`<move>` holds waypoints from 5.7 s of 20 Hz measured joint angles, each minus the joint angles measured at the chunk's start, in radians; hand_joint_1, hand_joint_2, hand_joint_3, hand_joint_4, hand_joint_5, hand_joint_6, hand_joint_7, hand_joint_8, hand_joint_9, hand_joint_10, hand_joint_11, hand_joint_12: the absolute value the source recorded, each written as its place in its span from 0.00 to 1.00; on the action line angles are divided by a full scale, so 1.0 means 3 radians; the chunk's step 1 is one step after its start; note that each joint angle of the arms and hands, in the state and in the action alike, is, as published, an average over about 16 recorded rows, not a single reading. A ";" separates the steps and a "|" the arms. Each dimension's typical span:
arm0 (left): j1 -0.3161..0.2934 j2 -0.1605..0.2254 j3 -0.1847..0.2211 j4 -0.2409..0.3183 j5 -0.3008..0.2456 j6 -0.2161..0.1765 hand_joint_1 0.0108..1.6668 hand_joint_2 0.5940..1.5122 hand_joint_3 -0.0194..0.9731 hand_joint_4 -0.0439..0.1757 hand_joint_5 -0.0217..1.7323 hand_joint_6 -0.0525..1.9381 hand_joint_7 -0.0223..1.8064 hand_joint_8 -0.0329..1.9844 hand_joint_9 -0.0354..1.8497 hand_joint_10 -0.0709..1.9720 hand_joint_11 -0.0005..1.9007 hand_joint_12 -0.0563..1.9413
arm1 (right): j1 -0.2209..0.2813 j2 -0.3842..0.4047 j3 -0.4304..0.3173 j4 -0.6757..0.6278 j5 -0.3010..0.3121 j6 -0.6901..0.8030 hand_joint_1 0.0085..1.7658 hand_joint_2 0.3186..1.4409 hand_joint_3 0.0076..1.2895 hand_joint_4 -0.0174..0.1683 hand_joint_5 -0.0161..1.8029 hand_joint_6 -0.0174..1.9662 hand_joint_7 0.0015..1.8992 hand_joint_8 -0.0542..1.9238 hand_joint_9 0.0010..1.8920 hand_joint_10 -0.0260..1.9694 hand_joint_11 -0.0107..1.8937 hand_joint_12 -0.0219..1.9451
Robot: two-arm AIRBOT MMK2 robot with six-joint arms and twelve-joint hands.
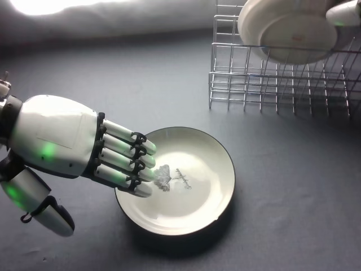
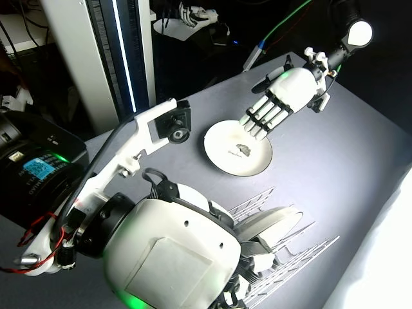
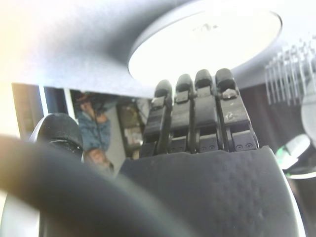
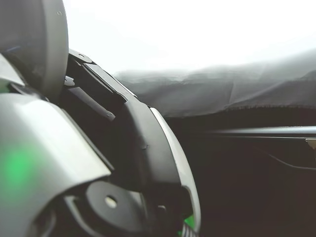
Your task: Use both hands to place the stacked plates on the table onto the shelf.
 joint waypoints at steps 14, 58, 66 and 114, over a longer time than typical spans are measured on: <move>0.0136 -0.0097 0.0160 0.0057 0.0128 0.0093 0.01 0.67 0.03 0.20 0.07 0.03 0.09 0.02 0.08 0.04 0.01 0.12 | -0.0284 -0.0002 0.0013 -0.0045 0.0186 -0.0022 0.72 0.72 0.00 0.05 0.44 0.53 0.49 0.45 0.43 0.53 0.27 0.80; 0.0860 0.0003 0.0010 -0.0409 0.0323 0.0333 0.01 0.67 0.03 0.16 0.05 0.01 0.06 0.01 0.07 0.03 0.01 0.12 | 0.0056 0.0010 -0.0903 -0.4496 0.0769 -0.0258 0.51 0.77 0.00 0.12 0.24 0.02 0.23 0.04 0.18 0.09 0.01 0.58; 0.0860 0.0003 0.0010 -0.0402 0.0323 0.0337 0.01 0.67 0.03 0.16 0.04 0.01 0.06 0.01 0.06 0.03 0.01 0.11 | -0.0008 -0.0021 -0.0956 -0.4597 0.0722 -0.0277 0.57 0.75 0.00 0.12 0.24 0.02 0.23 0.04 0.19 0.09 0.01 0.59; 0.0807 -0.0003 0.0033 -0.0354 0.0270 0.0337 0.01 0.67 0.03 0.15 0.04 0.01 0.07 0.01 0.08 0.03 0.01 0.14 | -0.0233 -0.1112 -0.0417 -0.4538 -0.0006 -0.0411 0.72 0.60 0.00 0.12 0.10 0.02 0.11 0.04 0.12 0.02 0.01 0.52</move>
